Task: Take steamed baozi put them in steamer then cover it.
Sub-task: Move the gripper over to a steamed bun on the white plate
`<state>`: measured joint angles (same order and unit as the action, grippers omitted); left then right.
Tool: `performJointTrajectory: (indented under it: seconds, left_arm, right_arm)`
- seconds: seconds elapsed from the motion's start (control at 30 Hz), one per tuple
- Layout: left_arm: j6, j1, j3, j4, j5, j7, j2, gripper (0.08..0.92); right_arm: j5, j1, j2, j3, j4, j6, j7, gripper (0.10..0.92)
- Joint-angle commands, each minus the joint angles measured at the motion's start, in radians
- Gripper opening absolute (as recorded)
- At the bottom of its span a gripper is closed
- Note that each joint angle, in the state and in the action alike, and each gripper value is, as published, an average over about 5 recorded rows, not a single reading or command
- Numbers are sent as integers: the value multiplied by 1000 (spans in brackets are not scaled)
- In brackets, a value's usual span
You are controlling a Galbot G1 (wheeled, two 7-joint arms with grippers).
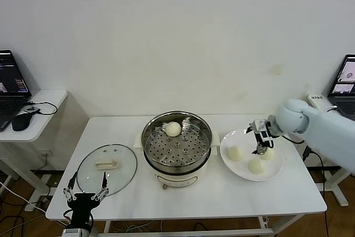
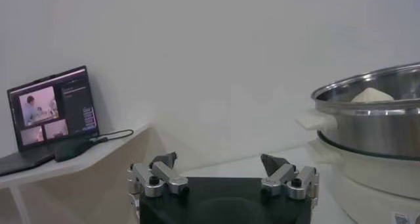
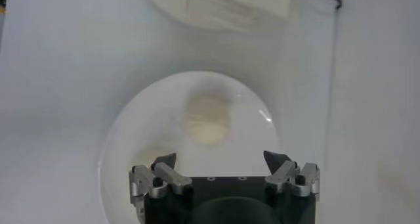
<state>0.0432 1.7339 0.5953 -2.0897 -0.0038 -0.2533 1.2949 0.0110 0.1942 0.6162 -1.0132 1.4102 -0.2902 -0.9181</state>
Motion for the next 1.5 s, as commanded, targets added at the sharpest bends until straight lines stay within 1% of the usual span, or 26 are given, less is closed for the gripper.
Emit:
performJointTrajectory:
  seconds: [0.03, 0.27, 0.5, 0.7, 1.07, 1.17, 1.33, 1.5]
  left_arm:
    - [0, -1, 3, 5, 1, 0, -2, 823]
    - [1, 2, 9, 9, 1, 0, 0, 823]
    - [3, 1, 14, 13, 1, -1, 4, 823]
    - [4, -2, 13, 18, 2, -2, 8, 823]
    - [5, -3, 11, 19, 3, -2, 12, 823]
    - [5, -3, 11, 19, 3, -2, 12, 823]
    - [6, -2, 11, 17, 3, -3, 13, 823]
    - [6, -1, 7, 16, 4, -3, 15, 823]
  right_arm:
    - [-64, -181, 101, 112, -143, 17, -5, 823]
    - [-103, -211, 198, 150, -262, 45, -5, 823]
    - [-123, -208, 253, 163, -344, 61, 2, 823]
    - [-134, -207, 280, 168, -388, 66, 6, 823]
    - [-142, -213, 310, 173, -420, 73, 6, 818]
    - [-142, -213, 313, 174, -422, 73, 4, 786]
    - [-140, -213, 310, 175, -419, 74, -2, 687]
    - [-133, -210, 304, 175, -407, 72, -6, 637]
